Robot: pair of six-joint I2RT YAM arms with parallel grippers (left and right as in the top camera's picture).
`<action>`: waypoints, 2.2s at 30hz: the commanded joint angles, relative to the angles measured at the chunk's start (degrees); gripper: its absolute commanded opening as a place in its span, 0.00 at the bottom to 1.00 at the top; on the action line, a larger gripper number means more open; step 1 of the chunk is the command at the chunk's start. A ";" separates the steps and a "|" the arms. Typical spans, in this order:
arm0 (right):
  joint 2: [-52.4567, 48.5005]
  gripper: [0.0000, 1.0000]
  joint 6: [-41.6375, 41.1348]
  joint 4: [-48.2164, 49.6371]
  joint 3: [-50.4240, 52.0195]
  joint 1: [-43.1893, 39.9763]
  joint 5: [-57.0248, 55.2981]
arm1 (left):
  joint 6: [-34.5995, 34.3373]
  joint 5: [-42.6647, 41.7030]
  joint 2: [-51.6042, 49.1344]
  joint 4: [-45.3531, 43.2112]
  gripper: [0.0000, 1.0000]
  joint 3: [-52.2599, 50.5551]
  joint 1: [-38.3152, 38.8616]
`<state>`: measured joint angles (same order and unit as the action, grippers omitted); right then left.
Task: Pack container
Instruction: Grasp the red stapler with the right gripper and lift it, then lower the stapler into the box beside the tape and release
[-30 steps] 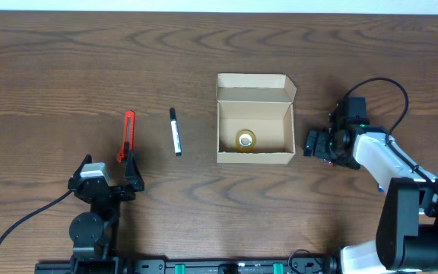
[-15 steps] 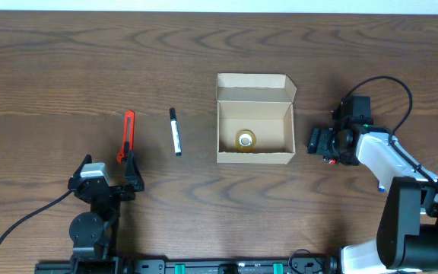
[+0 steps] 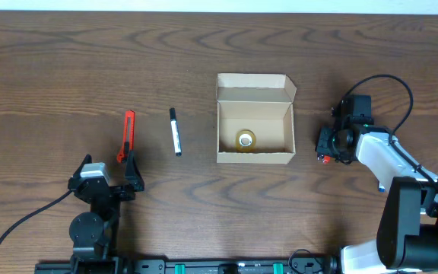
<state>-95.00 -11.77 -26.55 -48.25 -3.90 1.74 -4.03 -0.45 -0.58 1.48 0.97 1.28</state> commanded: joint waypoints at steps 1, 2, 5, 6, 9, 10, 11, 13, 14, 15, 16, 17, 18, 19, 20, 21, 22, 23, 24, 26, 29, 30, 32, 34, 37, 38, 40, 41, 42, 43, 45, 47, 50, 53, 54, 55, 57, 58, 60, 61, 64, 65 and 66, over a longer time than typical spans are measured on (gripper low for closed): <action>-0.26 0.17 -0.17 0.22 -0.81 -0.81 -0.22 | 0.61 0.63 0.31 2.99 0.95 -0.70 -0.24; -0.26 0.14 -0.17 0.20 -0.81 -0.81 -0.22 | 0.61 0.63 0.31 2.97 0.95 -0.70 -0.24; -0.26 0.02 -0.20 0.20 -0.81 -0.79 -0.22 | 0.61 0.63 0.31 2.99 0.95 -0.70 -0.24; -0.26 0.02 -0.24 0.20 -0.81 -0.79 -0.22 | 0.61 0.63 0.31 2.97 0.96 -0.70 -0.24; -0.26 0.02 -0.39 0.09 -0.85 -0.79 -0.31 | 0.61 0.63 0.31 2.97 0.95 -0.70 -0.24; -0.24 0.02 -0.37 -0.17 -0.96 -0.79 -0.31 | 0.61 0.63 0.31 2.97 0.95 -0.70 -0.24; -0.24 0.01 -0.37 -0.85 -1.31 -0.79 -0.31 | 0.61 0.63 0.31 2.97 0.95 -0.70 -0.24; -0.24 0.01 -0.33 -2.69 -2.69 -0.79 -0.44 | 0.61 0.63 0.31 2.97 0.95 -0.70 -0.24; -0.13 0.01 -0.28 -3.72 -3.67 -0.79 -0.44 | 0.61 0.63 0.31 2.97 0.95 -0.70 -0.24; -0.04 0.01 -0.11 -4.94 -4.98 -0.79 -0.44 | 0.61 0.63 0.31 2.97 0.95 -0.70 -0.24; 0.17 0.01 -0.09 -6.47 -6.64 -0.76 -0.44 | 0.61 0.63 0.31 2.97 0.95 -0.70 -0.24; 0.44 0.01 0.15 -8.26 -8.74 -0.70 -0.42 | 0.61 0.63 0.31 2.97 0.95 -0.70 -0.24; 0.85 0.01 0.28 -10.05 -10.84 -0.63 -0.44 | 0.61 0.63 0.31 2.97 0.95 -0.70 -0.24; 1.36 0.01 0.63 -12.00 -13.38 -0.48 -0.42 | 0.61 0.63 0.31 2.97 0.95 -0.70 -0.24; 1.88 0.01 1.22 -13.70 -15.78 -0.35 -0.39 | 0.61 0.63 0.31 2.97 0.95 -0.70 -0.24; 2.40 0.01 1.79 -15.56 -18.29 -0.13 -0.44 | 0.61 0.63 0.31 2.97 0.95 -0.70 -0.24; 3.04 0.01 2.45 -17.70 -21.31 0.09 -0.39 | 0.61 0.63 0.31 2.97 0.95 -0.70 -0.24; 3.63 0.01 2.86 -19.58 -24.04 0.35 -0.26 | 0.61 0.63 0.31 2.99 0.95 -0.70 -0.24; 4.17 0.01 3.61 -21.44 -26.75 0.63 0.57 | 0.61 0.63 0.31 2.97 0.95 -0.70 -0.24; 5.40 0.01 6.54 -25.31 -32.39 1.46 4.44 | 0.61 0.63 0.31 2.97 0.95 -0.70 -0.24; 6.97 0.01 11.34 -30.36 -39.36 3.58 12.48 | 0.61 0.63 0.31 2.97 0.95 -0.70 -0.24; 7.39 0.01 12.59 -31.71 -40.96 4.52 14.16 | 0.61 0.63 0.31 2.97 0.95 -0.70 -0.24; 8.11 0.01 15.28 -34.16 -43.17 7.06 15.89 | 0.61 0.63 0.31 2.99 0.95 -0.70 -0.24; 8.55 0.01 18.27 -36.22 -43.85 10.14 15.85 | 0.61 0.63 0.31 2.97 0.95 -0.70 -0.24; 8.28 0.01 22.38 -38.93 -43.82 14.38 15.82 | 0.61 0.63 0.31 2.99 0.96 -0.70 -0.24; 7.98 0.01 23.71 -39.80 -43.82 15.78 15.82 | 0.61 0.63 0.31 2.97 0.95 -0.70 -0.24; 7.48 0.01 25.94 -41.11 -43.82 17.86 15.63 | 0.61 0.66 0.31 2.97 0.95 -0.70 -0.24; 7.21 0.01 26.58 -41.53 -43.82 18.58 15.41 | 0.61 0.63 0.31 2.97 0.96 -0.70 -0.24; 6.93 0.01 27.12 -41.81 -43.82 19.23 15.43 | 0.61 0.66 0.31 2.97 0.95 -0.70 -0.24; 6.62 0.01 27.69 -41.94 -43.80 19.80 15.43 | 0.61 0.63 0.31 2.99 0.95 -0.70 -0.24; 6.10 0.01 29.09 -41.99 -43.80 20.44 15.45 | 0.61 0.63 0.31 2.97 0.95 -0.70 -0.24; 5.38 0.01 31.23 -42.01 -43.80 20.55 16.11 | 0.61 0.63 0.31 2.99 0.96 -0.70 -0.24; 3.43 0.01 33.73 -42.27 -43.80 20.48 17.18 | 0.61 0.63 0.31 2.97 0.95 -0.70 -0.24; -0.04 0.01 33.83 -42.01 -43.78 20.48 17.18 | 0.61 0.63 0.31 2.99 0.95 -0.70 -0.24; -1.62 0.01 34.27 -42.05 -43.78 20.50 17.57 | 0.61 0.63 0.31 2.97 0.95 -0.70 -0.24; -2.93 0.01 34.64 -42.07 -43.78 20.50 18.32 | 0.61 0.63 0.31 2.97 0.95 -0.70 -0.24; -5.90 0.01 34.80 -42.03 -43.78 20.57 19.54 | 0.61 0.63 0.31 2.97 0.96 -0.70 -0.24; -7.21 0.01 34.80 -42.01 -43.78 20.63 19.52 | 0.61 0.63 0.31 2.99 0.95 -0.70 -0.24; -9.73 0.01 35.52 -41.90 -43.78 20.85 19.52 | 0.61 0.63 0.31 2.97 0.95 -0.70 -0.24; -10.73 0.01 35.63 -41.77 -43.78 20.87 19.63 | 0.61 0.63 0.31 2.97 0.95 -0.70 -0.24; -13.11 0.01 35.78 -41.31 -43.78 20.87 20.85 | 0.61 0.63 0.31 2.97 0.95 -0.70 -0.24; -13.66 0.01 35.89 -41.20 -43.78 20.94 21.24 | 0.61 0.63 0.31 2.97 0.95 -0.70 -0.24; -14.10 0.01 35.89 -41.16 -43.78 21.07 21.22 | 0.61 0.63 0.31 2.97 0.95 -0.70 -0.24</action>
<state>-108.33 22.65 -67.90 -91.74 16.16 20.21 -4.05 -0.45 -0.58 1.50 0.97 1.28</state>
